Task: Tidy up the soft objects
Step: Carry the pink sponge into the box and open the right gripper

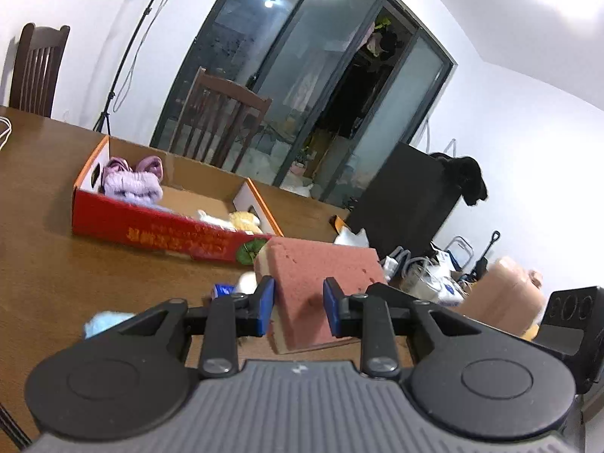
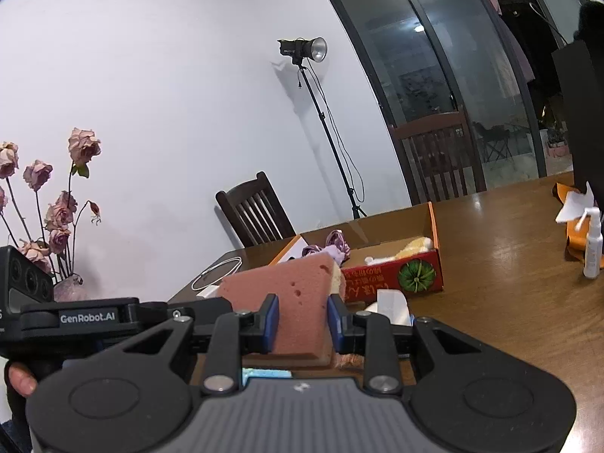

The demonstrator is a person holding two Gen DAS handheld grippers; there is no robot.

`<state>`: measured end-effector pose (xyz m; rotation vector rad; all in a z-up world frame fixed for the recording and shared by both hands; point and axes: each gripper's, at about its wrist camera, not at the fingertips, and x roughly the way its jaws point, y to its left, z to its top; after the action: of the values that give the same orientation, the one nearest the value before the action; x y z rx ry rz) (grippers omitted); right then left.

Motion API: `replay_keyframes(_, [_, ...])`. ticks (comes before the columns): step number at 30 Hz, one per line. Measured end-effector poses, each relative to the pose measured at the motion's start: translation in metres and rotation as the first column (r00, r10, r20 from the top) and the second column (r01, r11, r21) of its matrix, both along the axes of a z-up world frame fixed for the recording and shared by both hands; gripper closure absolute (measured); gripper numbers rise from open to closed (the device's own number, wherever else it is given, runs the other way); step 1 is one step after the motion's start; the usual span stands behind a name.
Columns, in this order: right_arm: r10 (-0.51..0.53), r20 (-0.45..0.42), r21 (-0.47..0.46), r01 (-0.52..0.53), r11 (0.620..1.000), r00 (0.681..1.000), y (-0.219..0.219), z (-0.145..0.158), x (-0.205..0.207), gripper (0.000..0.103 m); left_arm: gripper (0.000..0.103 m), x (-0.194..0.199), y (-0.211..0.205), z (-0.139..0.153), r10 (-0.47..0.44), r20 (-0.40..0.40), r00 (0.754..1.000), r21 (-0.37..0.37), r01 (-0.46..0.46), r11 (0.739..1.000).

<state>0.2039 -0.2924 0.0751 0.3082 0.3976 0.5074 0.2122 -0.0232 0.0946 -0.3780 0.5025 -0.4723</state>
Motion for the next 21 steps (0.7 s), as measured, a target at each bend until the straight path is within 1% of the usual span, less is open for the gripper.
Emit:
replay_keyframes(2, [0.001, -0.001, -0.028, -0.001, 1.0, 1.0, 0.005, 0.006, 0.018, 0.076, 0.075, 0.023, 0.001, 0.003, 0.003, -0.011, 1.0, 0.002, -0.003, 1.0])
replay_keyframes(5, [0.003, -0.005, -0.051, -0.003, 0.999, 1.0, 0.009, 0.02, 0.063, 0.076, 0.075, 0.078, 0.005, 0.017, -0.006, -0.021, 1.0, -0.021, 0.006, 1.0])
replay_keyframes(7, [0.007, -0.034, -0.035, -0.008, 0.999, 0.999, 0.007, 0.031, 0.109, 0.076, 0.075, 0.126, 0.007, 0.025, -0.012, -0.057, 0.998, -0.039, 0.01, 0.999])
replay_keyframes(8, [0.002, -0.056, -0.02, -0.003, 1.0, 0.998, 0.004, 0.035, 0.134, 0.076, 0.075, 0.157, 0.007, 0.027, -0.031, -0.084, 0.996, -0.048, 0.027, 0.998])
replay_keyframes(9, [-0.011, -0.083, -0.007, 0.011, 1.0, 0.997, 0.002, 0.036, 0.157, 0.076, 0.072, 0.185, 0.007, 0.027, -0.051, -0.107, 0.993, -0.055, 0.045, 0.997])
replay_keyframes(11, [-0.029, -0.138, -0.004, 0.029, 1.0, 0.99, 0.0, 0.035, 0.209, 0.076, 0.071, 0.239, 0.006, 0.022, -0.065, -0.166, 0.984, -0.059, 0.056, 0.997])
replay_keyframes(13, [-0.049, -0.194, -0.013, 0.047, 0.999, 0.98, 0.001, 0.029, 0.26, 0.076, 0.071, 0.292, 0.003, 0.012, -0.065, -0.204, 0.977, -0.042, 0.058, 0.997])
replay_keyframes(16, [-0.076, -0.246, -0.047, 0.067, 0.997, 0.966, 0.006, 0.014, 0.322, 0.076, 0.071, 0.356, 0.002, -0.012, -0.06, -0.271, 0.961, -0.044, 0.05, 0.998])
replay_keyframes(18, [-0.096, -0.279, -0.084, 0.075, 0.994, 0.955, 0.013, -0.002, 0.36, 0.076, 0.071, 0.391, 0.001, -0.031, -0.045, -0.307, 0.951, -0.038, 0.036, 0.999])
replay_keyframes(21, [-0.12, -0.314, -0.148, 0.076, 0.986, 0.942, 0.026, -0.024, 0.401, 0.076, 0.072, 0.429, -0.003, -0.06, -0.011, -0.369, 0.929, -0.019, 0.005, 1.0])
